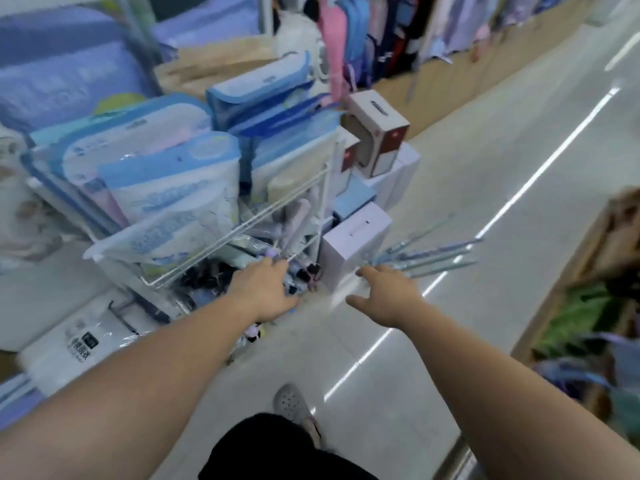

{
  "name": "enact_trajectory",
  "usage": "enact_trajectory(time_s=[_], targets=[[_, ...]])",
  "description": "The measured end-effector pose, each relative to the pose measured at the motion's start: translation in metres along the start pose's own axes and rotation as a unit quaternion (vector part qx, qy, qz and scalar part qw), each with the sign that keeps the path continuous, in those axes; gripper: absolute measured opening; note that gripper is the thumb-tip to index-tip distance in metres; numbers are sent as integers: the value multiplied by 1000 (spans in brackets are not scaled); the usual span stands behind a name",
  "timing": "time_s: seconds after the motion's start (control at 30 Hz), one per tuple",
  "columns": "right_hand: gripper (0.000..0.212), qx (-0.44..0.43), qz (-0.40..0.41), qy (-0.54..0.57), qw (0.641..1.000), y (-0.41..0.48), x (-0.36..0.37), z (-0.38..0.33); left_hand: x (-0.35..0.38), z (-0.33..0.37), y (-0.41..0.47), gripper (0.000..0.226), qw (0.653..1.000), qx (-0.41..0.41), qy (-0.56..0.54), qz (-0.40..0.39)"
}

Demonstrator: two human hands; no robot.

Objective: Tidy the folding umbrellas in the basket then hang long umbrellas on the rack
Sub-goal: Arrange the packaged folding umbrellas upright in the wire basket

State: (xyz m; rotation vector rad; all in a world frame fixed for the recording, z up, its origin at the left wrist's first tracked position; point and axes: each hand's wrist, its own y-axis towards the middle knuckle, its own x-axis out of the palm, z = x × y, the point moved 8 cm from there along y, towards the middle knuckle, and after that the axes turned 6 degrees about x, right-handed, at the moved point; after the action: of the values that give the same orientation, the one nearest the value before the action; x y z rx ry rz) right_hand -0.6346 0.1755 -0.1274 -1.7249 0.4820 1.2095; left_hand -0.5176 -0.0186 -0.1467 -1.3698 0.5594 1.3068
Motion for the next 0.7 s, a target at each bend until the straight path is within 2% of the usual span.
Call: enact_trajectory(time_s=[0.2, 0.33, 0.4, 0.53, 0.7], targets=[[71, -70, -63, -51, 994, 78, 20, -46, 52, -81, 21, 74, 986, -138, -78, -53], [68, -136, -82, -77, 984, 131, 31, -84, 68, -116, 31, 66, 975, -196, -102, -38], [66, -162, -95, -71, 980, 157, 42, -101, 81, -127, 36, 65, 966, -228, -121, -32], [63, -214, -130, -83, 965, 204, 74, -127, 109, -136, 39, 75, 945, -291, -150, -17], [68, -280, -166, -113, 939, 245, 100, -143, 134, -133, 44, 75, 914, -371, -163, 1]])
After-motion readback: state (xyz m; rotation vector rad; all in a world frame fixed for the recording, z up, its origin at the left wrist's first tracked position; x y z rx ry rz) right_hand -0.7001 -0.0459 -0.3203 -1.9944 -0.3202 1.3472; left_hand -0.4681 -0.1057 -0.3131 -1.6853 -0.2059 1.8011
